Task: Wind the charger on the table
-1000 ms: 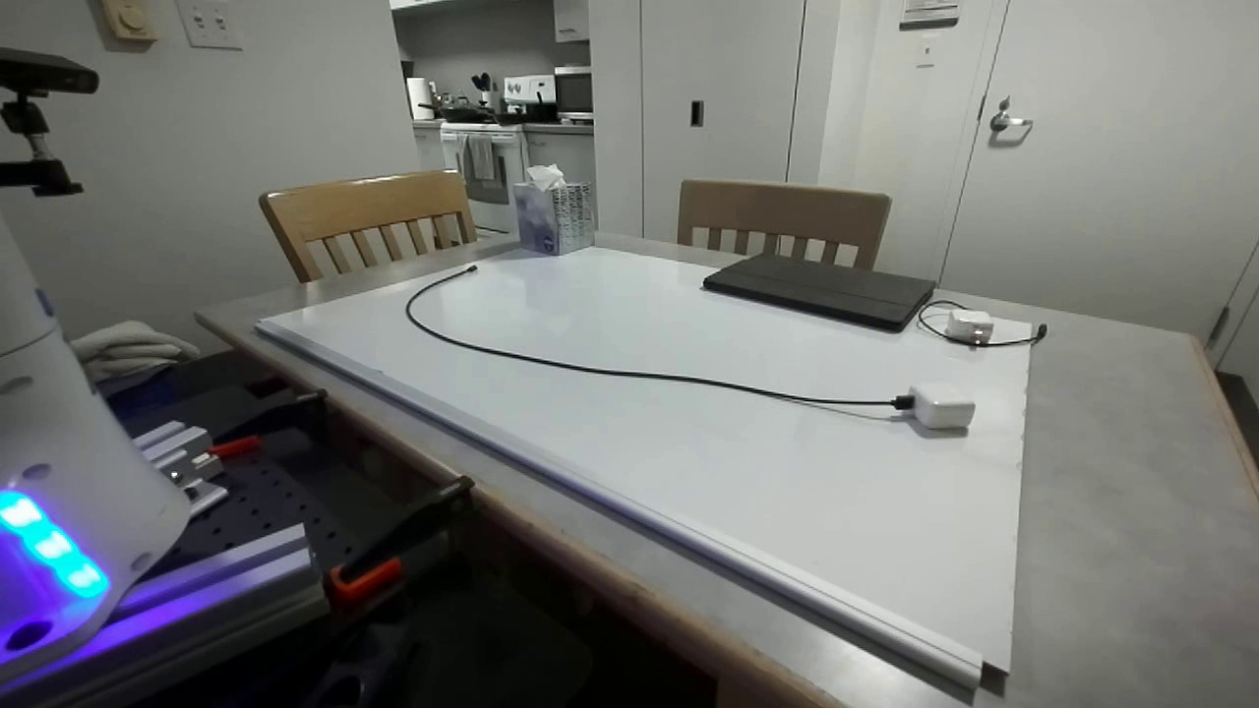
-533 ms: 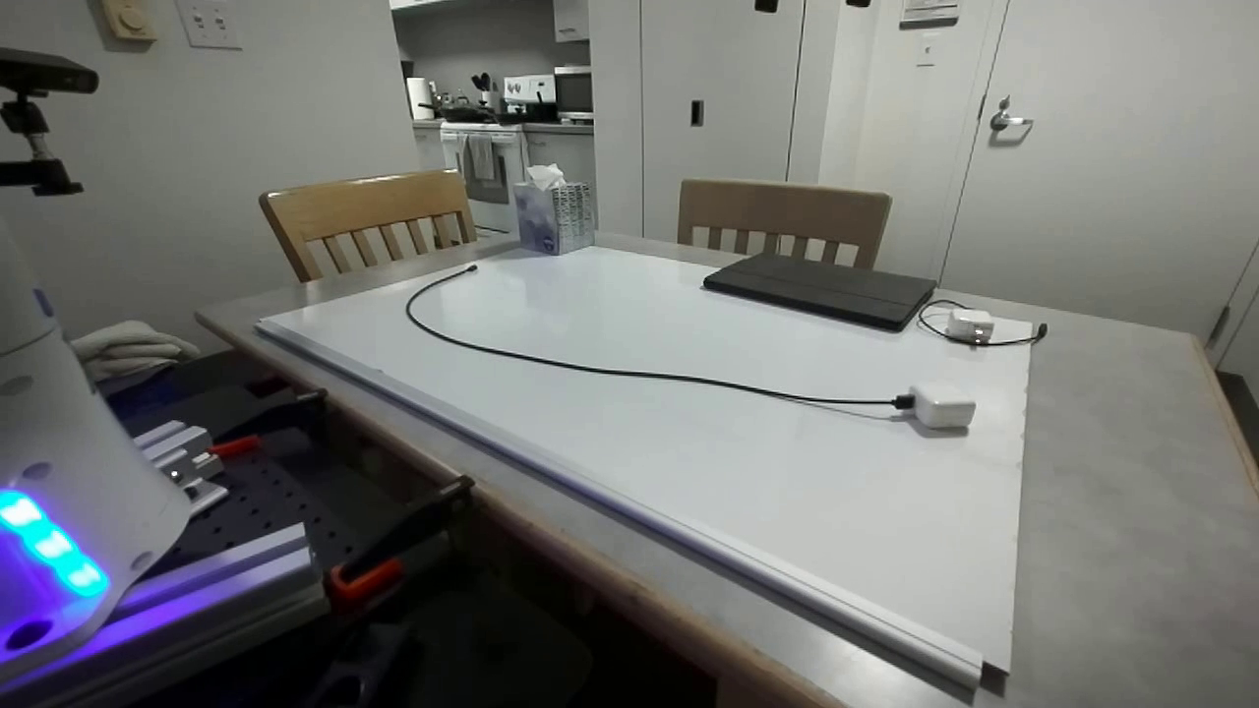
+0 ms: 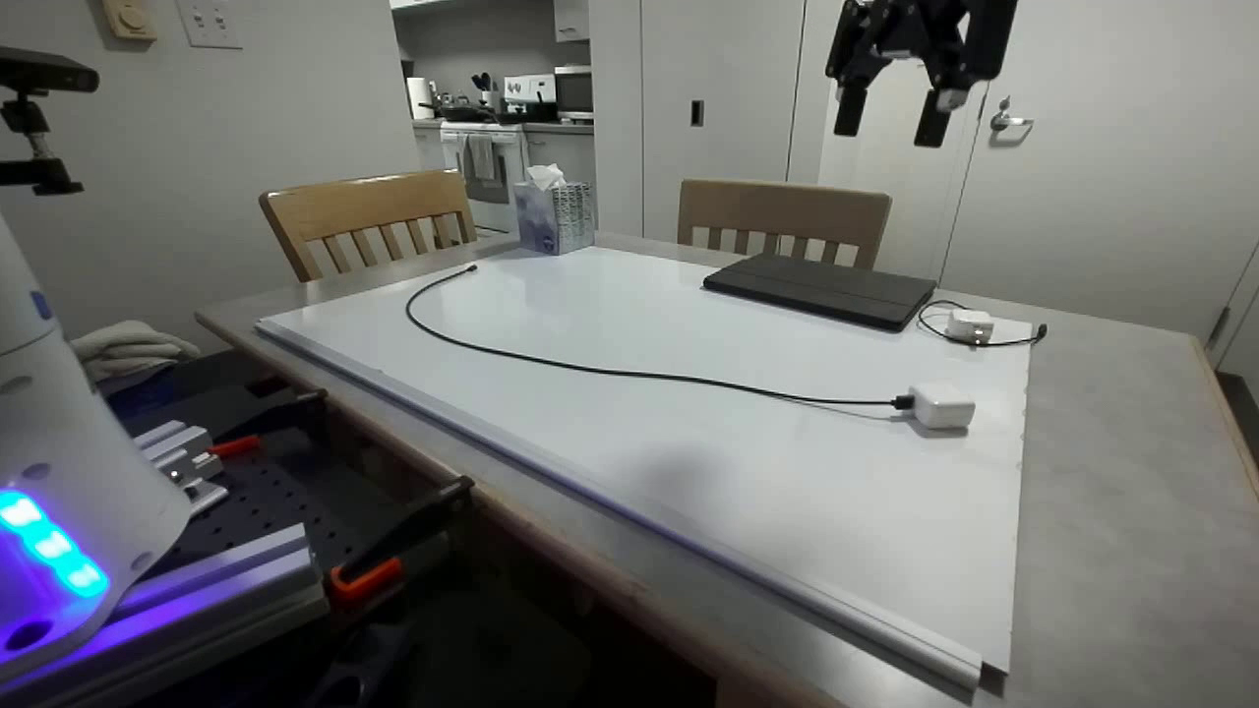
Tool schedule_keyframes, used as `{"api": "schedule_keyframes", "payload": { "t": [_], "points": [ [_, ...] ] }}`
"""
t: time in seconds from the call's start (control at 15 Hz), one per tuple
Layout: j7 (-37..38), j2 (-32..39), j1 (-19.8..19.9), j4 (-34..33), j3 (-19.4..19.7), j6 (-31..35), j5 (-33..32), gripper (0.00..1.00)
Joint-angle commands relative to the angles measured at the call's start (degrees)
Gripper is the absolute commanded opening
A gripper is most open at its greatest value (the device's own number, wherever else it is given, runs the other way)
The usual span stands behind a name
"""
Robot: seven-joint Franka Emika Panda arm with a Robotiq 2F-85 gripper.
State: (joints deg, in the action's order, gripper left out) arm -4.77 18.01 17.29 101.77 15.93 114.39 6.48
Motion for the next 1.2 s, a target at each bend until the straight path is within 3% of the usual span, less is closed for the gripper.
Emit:
{"api": "schedule_keyframes", "payload": {
  "t": [0.0, 0.2, 0.33, 0.4, 0.6, 1.13],
  "points": [
    [-3.1, 5.9, 3.0, -5.0, -1.6, -2.4, 3.3, 1.00],
    [-6.0, 9.5, 4.6, -7.7, -2.4, -4.6, 3.3, 1.00],
    [-11.0, 10.0, 6.3, -9.6, -4.2, -10.9, 5.2, 1.00],
    [-6.9, 8.6, 4.5, -6.2, -2.8, -5.6, 2.6, 1.00],
    [-9.3, 9.5, 5.5, -8.3, -3.7, -9.2, 3.8, 1.00],
    [-8.2, 16.0, 5.7, -11.8, -4.0, -0.6, 2.5, 1.00]
  ]
}}
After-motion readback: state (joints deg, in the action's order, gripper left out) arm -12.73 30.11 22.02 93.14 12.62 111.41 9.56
